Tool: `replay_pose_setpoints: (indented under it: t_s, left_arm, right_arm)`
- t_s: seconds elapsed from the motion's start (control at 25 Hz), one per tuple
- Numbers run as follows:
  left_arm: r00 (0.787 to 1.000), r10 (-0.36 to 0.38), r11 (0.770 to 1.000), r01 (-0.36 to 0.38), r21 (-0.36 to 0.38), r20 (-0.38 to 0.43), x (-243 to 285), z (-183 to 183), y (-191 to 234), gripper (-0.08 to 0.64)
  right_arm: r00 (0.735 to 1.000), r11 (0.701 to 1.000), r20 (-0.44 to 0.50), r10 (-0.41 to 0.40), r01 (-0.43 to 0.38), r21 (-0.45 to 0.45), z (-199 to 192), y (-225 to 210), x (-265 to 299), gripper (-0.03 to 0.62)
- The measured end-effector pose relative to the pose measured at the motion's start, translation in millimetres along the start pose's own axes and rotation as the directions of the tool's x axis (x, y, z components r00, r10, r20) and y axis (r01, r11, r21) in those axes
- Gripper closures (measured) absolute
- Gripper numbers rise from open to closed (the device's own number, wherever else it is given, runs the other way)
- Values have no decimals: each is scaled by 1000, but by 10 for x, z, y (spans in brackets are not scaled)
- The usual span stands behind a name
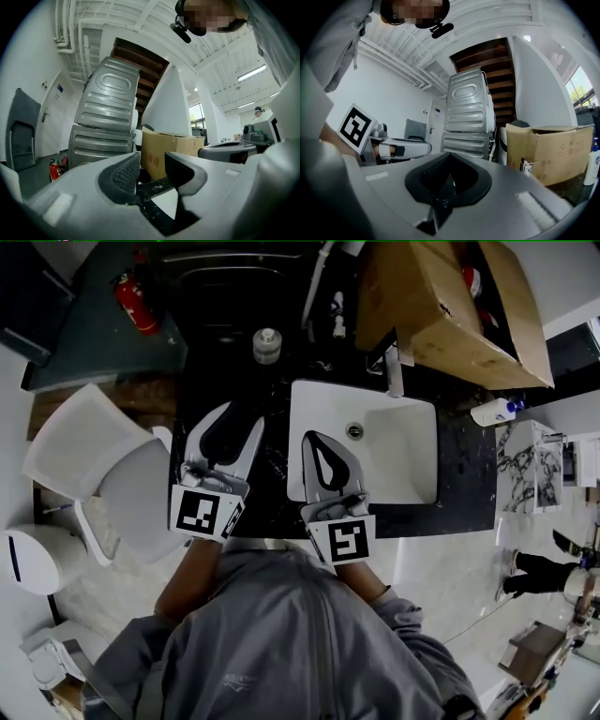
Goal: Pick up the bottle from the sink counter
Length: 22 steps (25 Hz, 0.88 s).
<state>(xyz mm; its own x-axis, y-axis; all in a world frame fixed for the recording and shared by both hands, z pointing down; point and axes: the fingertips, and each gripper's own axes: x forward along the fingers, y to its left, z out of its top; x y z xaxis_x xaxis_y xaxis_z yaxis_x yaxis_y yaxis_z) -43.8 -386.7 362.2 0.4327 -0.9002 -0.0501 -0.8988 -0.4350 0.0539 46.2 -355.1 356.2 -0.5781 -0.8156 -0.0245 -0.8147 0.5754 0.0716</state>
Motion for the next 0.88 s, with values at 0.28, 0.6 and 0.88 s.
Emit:
replay_pose_setpoints:
  t_s: [0.28,0.6,0.88]
  left_arm:
    - [999,-15,1000,14,-22,-41,493,-287,299,350]
    - [997,-18,1000,16,-15,-78,968,-689,640,301]
    - [987,-22,999,19,-26,-156,1278,-1115,812,257]
  right_arm:
    - [999,999,-32,-37,37,10,-198,-242,308,591]
    - [995,998,-84,-54,56,28,-498,-381,555,591]
    - [993,998,-103,-49,54,42,-670,-425,812,591]
